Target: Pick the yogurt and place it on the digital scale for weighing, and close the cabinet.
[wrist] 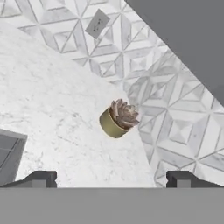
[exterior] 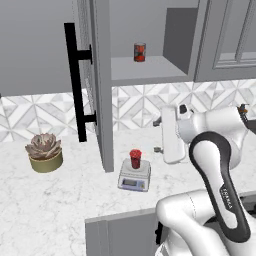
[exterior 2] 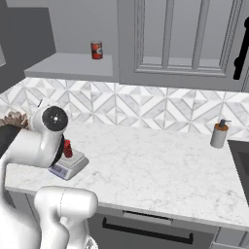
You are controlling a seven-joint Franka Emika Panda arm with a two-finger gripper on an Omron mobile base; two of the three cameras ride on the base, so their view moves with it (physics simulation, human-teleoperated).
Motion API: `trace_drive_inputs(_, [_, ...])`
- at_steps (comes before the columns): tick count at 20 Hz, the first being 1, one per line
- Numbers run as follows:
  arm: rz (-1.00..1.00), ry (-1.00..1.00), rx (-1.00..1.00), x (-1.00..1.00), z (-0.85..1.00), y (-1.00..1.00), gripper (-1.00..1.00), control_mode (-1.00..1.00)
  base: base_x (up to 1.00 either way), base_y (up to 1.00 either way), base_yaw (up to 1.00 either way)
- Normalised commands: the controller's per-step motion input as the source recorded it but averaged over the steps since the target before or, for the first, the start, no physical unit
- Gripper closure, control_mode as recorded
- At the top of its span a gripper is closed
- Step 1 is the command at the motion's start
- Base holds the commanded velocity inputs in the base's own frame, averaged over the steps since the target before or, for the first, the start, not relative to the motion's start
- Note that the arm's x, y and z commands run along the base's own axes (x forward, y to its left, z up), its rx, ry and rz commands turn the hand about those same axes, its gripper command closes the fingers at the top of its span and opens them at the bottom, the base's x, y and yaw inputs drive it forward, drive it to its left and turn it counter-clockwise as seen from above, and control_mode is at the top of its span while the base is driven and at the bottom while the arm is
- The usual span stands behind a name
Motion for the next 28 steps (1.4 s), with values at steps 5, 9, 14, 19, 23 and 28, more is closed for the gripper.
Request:
trace_drive_inputs(5, [0.0,-0.52,-0.16,-0.9,0.03,0.0,-1.0,-1.0,0.0,0.0,0.0])
trace_drive_inputs(9, [0.01,-0.47,-0.23,-0.87,0.07,0.27,-1.0,-1.0,0.0,0.0,0.0])
trace_drive_inputs(14, [0.0,-0.51,-0.26,-0.65,0.0,0.51,-1.0,-1.0,0.0,0.0,0.0])
trace_drive_inputs(19, [0.0,-0.39,-0.06,-0.66,0.01,0.27,-1.0,-1.0,0.0,0.0,0.0])
trace_drive_inputs(23, [0.0,-0.22,0.03,-0.54,0.0,0.44,-1.0,-1.0,0.0,0.0,0.0])
trace_drive_inputs(28, [-0.01,-0.06,0.09,-0.39,-0.13,0.58,-1.0,-1.0,0.0,0.0,0.0])
